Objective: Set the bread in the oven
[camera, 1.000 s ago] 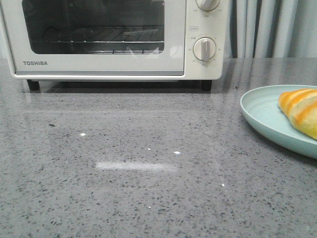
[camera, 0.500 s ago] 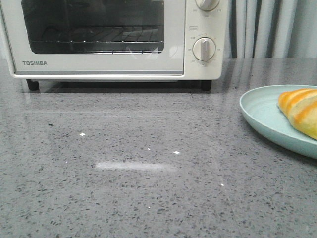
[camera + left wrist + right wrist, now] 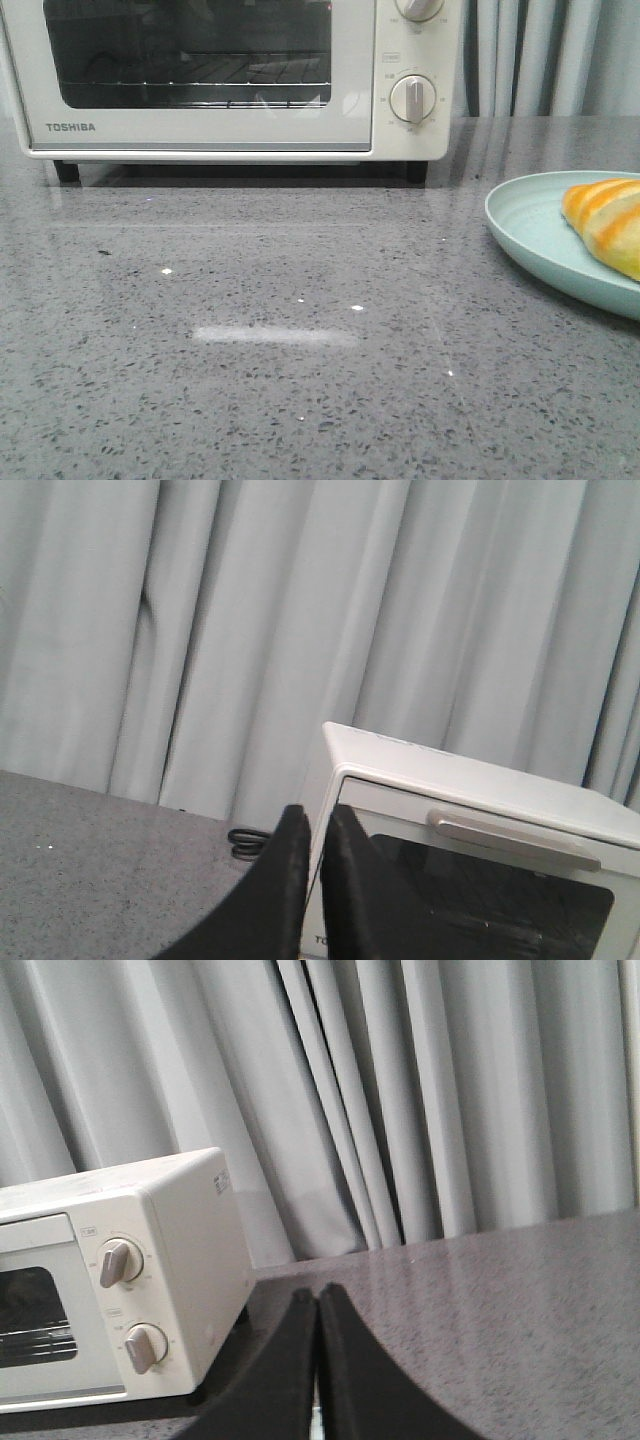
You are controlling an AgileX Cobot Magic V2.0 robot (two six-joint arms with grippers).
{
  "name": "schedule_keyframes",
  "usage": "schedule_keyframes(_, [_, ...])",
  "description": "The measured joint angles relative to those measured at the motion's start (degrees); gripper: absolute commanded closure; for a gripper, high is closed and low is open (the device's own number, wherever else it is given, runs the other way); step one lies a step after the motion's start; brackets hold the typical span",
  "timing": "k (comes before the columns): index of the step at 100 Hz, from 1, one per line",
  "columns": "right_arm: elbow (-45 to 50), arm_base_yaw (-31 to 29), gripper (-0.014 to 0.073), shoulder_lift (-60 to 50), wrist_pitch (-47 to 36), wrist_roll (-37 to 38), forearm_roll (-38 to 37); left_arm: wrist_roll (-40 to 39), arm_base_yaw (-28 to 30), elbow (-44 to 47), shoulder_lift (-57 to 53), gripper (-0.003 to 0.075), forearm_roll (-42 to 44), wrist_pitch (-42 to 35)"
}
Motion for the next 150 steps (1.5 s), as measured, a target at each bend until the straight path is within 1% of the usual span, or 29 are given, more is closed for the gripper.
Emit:
schedule_keyframes(16, [-2.79, 0.02, 0.0638, 0.0, 2.65, -3.37, -0.29, 8.87, -4.77, -5.86, 7.58, 0.0739, -6.22, 4.82])
schedule_keyframes(28, [-4.09, 0.02, 0.0636, 0.0, 3.17, -4.32, -0.38, 13.39, -9.24, -9.51, 13.94, 0.0738, -8.65, 6.94])
schedule_keyframes(32, [-4.59, 0.02, 0.063, 0.53, 3.29, -4.88, -0.38, 14.55, -10.87, -10.71, 16.1, 0.0736, -8.9, 7.37])
schedule_keyframes(36, [-5.43, 0.02, 0.0603, 1.61, 3.54, -5.53, -0.38, 15.76, -12.21, -11.87, 18.1, 0.0725, -9.03, 7.93])
schedule_keyframes(43, [-7.25, 0.12, 0.0517, 4.35, 3.8, -6.63, -0.38, 17.63, -14.77, -13.69, 21.0, 0.0677, -9.15, 8.82])
schedule_keyframes(52, [-10.25, 0.96, 0.038, 8.43, 4.04, -7.77, -0.38, 19.23, -17.55, -15.43, 23.77, 0.0576, -9.15, 9.08])
schedule_keyframes(57, [-12.13, 1.87, 0.0331, 11.36, 4.04, -8.17, -0.38, 19.6, -18.63, -16.05, 25.31, 0.0519, -8.78, 9.08])
schedule_keyframes(61, [-13.79, 2.87, 0.0312, 13.19, 4.04, -8.45, -0.38, 19.72, -19.24, -16.54, 26.21, 0.0477, -8.54, 8.85])
schedule_keyframes(65, [-15.2, 3.83, 0.0314, 15.4, 4.04, -8.73, -0.38, 19.85, -19.74, -16.78, 27.3, 0.0446, -8.26, 8.45])
schedule_keyframes(73, [-18.52, 6.39, 0.0315, 19.37, 4.04, -8.88, -0.38, 19.94, -20.13, -17.46, 29.42, 0.0426, -8.03, 7.53])
schedule_keyframes(97, [-26.21, 13.26, 0.0315, 30.9, 5.82, -9.24, -0.5, 19.94, -20.22, -21.47, 38.22, 0.0426, -7.69, 6.53])
schedule_keyframes(112, [-28.76, 15.94, 0.0315, 34.92, 6.66, -9.31, -0.74, 19.94, -20.22, -24.58, 44.05, 0.0438, -7.69, 3.84])
schedule_keyframes(121, [-29.45, 16.45, 0.0315, 35.59, 6.9, -9.31, -0.86, 19.94, -20.22, -25.87, 47.23, 0.0509, -7.69, 2.14])
schedule_keyframes(130, [-29.68, 16.57, 0.0315, 35.7, 7.15, -9.31, -1.01, 19.94, -20.22, -26.72, 49.87, 0.061, -7.69, 0.79])
schedule_keyframes(135, [-29.78, 16.57, 0.0315, 35.7, 7.41, -9.31, -1.11, 19.94, -20.22, -26.85, 51.05, 0.0654, -7.69, -0.17])
schedule_keyframes(142, [-29.78, 16.66, 0.0315, 35.7, 7.56, -9.31, -1.15, 19.94, -20.36, -27.08, 52.5, 0.0702, -7.69, -1.79])
schedule_keyframes(150, [-29.78, 16.66, 0.0315, 35.7, 7.66, -9.31, -1.15, 19.94, -20.82, -27.08, 53.86, 0.0733, -7.69, -4.55])
